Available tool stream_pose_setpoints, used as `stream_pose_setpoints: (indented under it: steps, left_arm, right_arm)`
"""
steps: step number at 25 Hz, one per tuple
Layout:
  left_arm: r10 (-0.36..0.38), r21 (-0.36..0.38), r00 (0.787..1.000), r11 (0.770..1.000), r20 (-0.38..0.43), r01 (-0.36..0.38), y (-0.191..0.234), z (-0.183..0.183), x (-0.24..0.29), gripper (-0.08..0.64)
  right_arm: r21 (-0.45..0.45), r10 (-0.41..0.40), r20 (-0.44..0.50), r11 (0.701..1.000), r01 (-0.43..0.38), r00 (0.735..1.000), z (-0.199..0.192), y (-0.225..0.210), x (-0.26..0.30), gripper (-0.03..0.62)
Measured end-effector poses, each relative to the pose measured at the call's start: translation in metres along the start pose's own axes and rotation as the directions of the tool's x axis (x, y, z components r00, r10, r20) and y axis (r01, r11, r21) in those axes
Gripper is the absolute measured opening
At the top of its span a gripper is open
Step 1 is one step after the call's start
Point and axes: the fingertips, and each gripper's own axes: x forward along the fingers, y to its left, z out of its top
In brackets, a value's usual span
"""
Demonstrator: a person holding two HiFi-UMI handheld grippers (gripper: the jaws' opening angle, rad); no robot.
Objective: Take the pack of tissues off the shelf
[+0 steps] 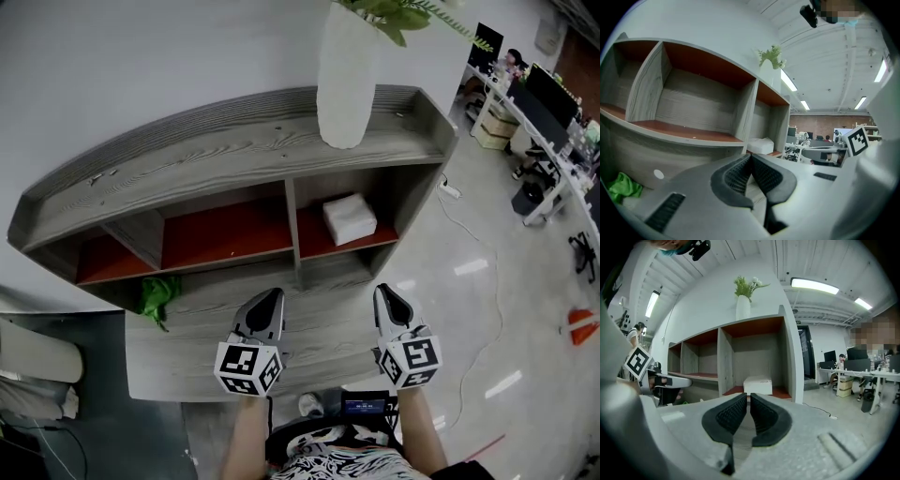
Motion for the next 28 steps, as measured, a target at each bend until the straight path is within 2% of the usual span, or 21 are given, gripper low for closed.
stream_pose_setpoints:
  steps: [5,12,16,22,28]
  left_arm:
    - [0.005,0.029,1.000,1.000,-0.015,-0.004,-0.006,0.001,0.014,0.006]
    - [0.035,0.019,0.999,0.999,-0.026,-0.035,-0.002,-0.004,0.033,0.006]
    - [0.054,0.012,0.998,0.998,-0.044,-0.054,0.003,-0.010,0.046,0.006]
    - [0.058,0.003,0.996,0.998,-0.061,-0.058,0.007,-0.018,0.060,0.006]
    - [0.061,-0.005,0.996,0.998,-0.067,-0.062,0.011,-0.021,0.069,0.006]
  right_arm:
    - [-0.003,0.012,-0.016,1.000,-0.012,1.000,0.001,-0.015,0.017,0.018]
    - [-0.010,0.047,-0.034,0.999,-0.047,0.998,-0.001,-0.030,0.051,0.040]
    - [-0.021,0.068,-0.049,0.997,-0.069,0.996,-0.002,-0.037,0.072,0.080]
    - [-0.049,0.048,-0.050,0.998,-0.050,0.998,0.002,-0.052,0.101,0.158]
    - [-0.044,0.047,-0.070,0.998,-0.050,0.996,0.000,-0.059,0.120,0.202]
